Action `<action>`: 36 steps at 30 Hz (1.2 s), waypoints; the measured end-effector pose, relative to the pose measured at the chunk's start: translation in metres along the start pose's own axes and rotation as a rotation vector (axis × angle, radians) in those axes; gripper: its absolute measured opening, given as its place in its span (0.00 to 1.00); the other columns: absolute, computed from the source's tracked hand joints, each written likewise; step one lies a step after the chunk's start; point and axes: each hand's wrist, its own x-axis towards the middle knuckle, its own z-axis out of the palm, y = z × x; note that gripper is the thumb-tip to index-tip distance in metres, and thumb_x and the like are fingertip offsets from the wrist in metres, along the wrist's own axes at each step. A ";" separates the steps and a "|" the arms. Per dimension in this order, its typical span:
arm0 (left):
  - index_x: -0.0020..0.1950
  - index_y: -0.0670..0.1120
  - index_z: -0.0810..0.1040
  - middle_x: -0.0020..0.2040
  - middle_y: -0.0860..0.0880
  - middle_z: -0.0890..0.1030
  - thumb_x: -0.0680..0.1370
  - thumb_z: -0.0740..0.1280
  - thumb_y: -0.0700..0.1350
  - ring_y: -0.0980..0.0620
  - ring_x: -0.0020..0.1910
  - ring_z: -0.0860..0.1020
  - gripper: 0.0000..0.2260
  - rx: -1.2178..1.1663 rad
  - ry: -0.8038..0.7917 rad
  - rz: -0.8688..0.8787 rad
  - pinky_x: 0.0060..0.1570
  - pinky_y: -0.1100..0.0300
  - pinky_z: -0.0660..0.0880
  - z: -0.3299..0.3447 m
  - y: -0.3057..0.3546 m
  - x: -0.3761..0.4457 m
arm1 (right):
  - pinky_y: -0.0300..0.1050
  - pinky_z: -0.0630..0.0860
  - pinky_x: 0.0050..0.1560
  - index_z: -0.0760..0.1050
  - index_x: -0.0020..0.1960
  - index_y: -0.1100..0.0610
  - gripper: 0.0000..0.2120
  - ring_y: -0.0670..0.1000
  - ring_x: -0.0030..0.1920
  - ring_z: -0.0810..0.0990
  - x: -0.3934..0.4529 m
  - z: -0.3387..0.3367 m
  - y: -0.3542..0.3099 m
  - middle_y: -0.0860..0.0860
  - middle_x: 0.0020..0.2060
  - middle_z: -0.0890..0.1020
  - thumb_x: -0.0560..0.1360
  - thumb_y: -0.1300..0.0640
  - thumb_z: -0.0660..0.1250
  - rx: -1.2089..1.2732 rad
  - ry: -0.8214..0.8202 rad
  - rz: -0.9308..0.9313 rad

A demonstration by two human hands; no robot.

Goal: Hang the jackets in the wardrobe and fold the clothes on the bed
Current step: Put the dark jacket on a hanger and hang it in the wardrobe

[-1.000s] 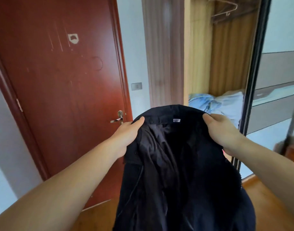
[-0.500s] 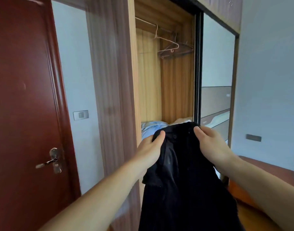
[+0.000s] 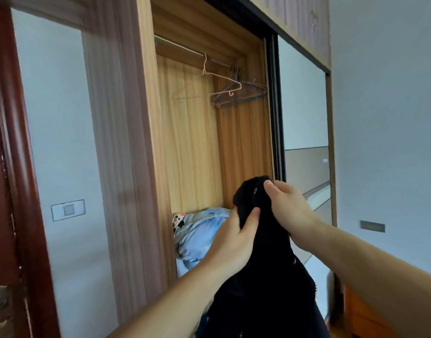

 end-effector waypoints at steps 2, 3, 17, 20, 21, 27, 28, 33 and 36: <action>0.65 0.64 0.72 0.56 0.66 0.79 0.74 0.61 0.67 0.68 0.57 0.76 0.21 0.072 -0.003 0.017 0.55 0.69 0.72 0.003 0.000 0.019 | 0.52 0.80 0.50 0.78 0.52 0.60 0.17 0.58 0.51 0.82 0.033 -0.004 0.005 0.61 0.49 0.82 0.82 0.50 0.55 0.060 -0.068 0.010; 0.63 0.67 0.70 0.55 0.68 0.79 0.70 0.64 0.69 0.71 0.55 0.75 0.23 0.146 0.006 0.021 0.51 0.73 0.71 0.005 0.001 0.029 | 0.51 0.80 0.48 0.78 0.52 0.58 0.16 0.57 0.50 0.82 0.050 -0.006 0.007 0.59 0.48 0.82 0.82 0.50 0.56 0.087 -0.102 0.003; 0.51 0.59 0.77 0.44 0.60 0.82 0.64 0.71 0.60 0.61 0.43 0.81 0.17 0.548 0.450 -0.025 0.45 0.59 0.80 -0.008 -0.012 0.204 | 0.58 0.77 0.49 0.68 0.44 0.68 0.17 0.56 0.38 0.77 0.234 0.030 -0.012 0.59 0.37 0.77 0.81 0.53 0.54 0.205 -0.370 -0.289; 0.52 0.56 0.78 0.44 0.58 0.82 0.68 0.71 0.55 0.59 0.43 0.81 0.13 0.570 0.525 0.029 0.46 0.58 0.80 -0.026 -0.021 0.243 | 0.44 0.70 0.37 0.65 0.34 0.58 0.19 0.44 0.30 0.72 0.271 0.047 -0.015 0.48 0.28 0.72 0.82 0.53 0.55 0.191 -0.313 -0.366; 0.52 0.56 0.78 0.43 0.57 0.82 0.69 0.71 0.55 0.58 0.43 0.81 0.13 0.572 0.536 0.046 0.45 0.57 0.80 -0.032 -0.022 0.256 | 0.41 0.68 0.35 0.64 0.32 0.56 0.19 0.41 0.26 0.70 0.284 0.052 -0.017 0.45 0.25 0.71 0.82 0.53 0.55 0.185 -0.287 -0.396; 0.48 0.55 0.77 0.41 0.57 0.81 0.69 0.71 0.54 0.57 0.40 0.80 0.10 0.568 0.598 0.137 0.42 0.56 0.80 -0.072 -0.015 0.331 | 0.42 0.69 0.33 0.66 0.33 0.59 0.20 0.45 0.28 0.71 0.364 0.073 -0.044 0.45 0.24 0.70 0.80 0.49 0.60 0.067 -0.178 -0.536; 0.46 0.55 0.77 0.41 0.57 0.81 0.69 0.71 0.54 0.57 0.40 0.80 0.09 0.572 0.614 0.142 0.42 0.55 0.80 -0.080 -0.014 0.341 | 0.48 0.72 0.37 0.69 0.36 0.63 0.20 0.49 0.32 0.72 0.376 0.076 -0.050 0.49 0.28 0.73 0.79 0.49 0.61 0.056 -0.173 -0.551; 0.41 0.53 0.75 0.41 0.55 0.81 0.70 0.72 0.52 0.52 0.42 0.80 0.07 0.636 0.713 0.132 0.45 0.52 0.80 -0.127 -0.010 0.376 | 0.53 0.77 0.45 0.75 0.50 0.66 0.21 0.55 0.38 0.75 0.432 0.102 -0.072 0.53 0.34 0.75 0.79 0.47 0.59 0.053 -0.128 -0.654; 0.40 0.54 0.75 0.40 0.56 0.81 0.69 0.73 0.52 0.53 0.41 0.80 0.07 0.698 0.775 0.135 0.45 0.53 0.80 -0.150 -0.012 0.393 | 0.49 0.75 0.42 0.75 0.46 0.62 0.18 0.53 0.37 0.76 0.467 0.123 -0.076 0.52 0.33 0.76 0.79 0.47 0.59 0.081 -0.121 -0.714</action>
